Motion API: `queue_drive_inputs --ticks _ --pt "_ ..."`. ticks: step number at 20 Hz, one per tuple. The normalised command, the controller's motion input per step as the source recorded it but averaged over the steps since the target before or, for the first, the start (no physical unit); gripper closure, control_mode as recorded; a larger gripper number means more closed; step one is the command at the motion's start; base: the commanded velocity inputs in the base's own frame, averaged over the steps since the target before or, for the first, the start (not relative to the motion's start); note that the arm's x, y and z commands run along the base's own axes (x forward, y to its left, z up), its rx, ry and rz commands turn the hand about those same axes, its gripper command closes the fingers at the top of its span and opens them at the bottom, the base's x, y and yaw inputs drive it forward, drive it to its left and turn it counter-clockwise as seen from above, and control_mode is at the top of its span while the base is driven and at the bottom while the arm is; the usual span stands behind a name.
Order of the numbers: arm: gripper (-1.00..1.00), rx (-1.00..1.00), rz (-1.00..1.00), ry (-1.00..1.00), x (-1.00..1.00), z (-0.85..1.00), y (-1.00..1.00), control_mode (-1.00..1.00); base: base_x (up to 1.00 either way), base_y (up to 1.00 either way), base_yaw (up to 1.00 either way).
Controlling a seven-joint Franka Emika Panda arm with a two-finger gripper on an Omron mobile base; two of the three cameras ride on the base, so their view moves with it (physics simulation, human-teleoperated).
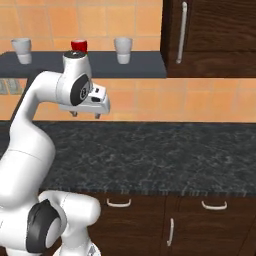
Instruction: Gather all objects into one cabinet and sort the glasses and bowls to opposite sides.
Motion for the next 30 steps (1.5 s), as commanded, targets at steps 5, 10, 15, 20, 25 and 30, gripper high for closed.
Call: queue_drive_inputs --ticks 5,10,15,20,25,30 --pt "-1.00 0.00 0.00 0.00 0.00 0.00 0.00 1.00 0.06 0.94 0.01" --pt "-1.00 0.00 0.00 0.00 0.00 0.00 0.00 1.00 0.92 -0.14 0.00" --pt "-1.00 0.00 0.00 0.00 0.00 0.00 0.00 1.00 1.00 -0.56 0.01" --pt "-1.00 0.00 0.00 0.00 0.00 0.00 0.00 1.00 0.83 -0.54 0.03" --pt "-1.00 0.00 0.00 0.00 0.00 0.00 0.00 1.00 0.35 -0.01 0.02" --pt "-1.00 0.00 0.00 -0.02 0.06 0.06 0.00 -1.00 0.14 -0.01 0.00"
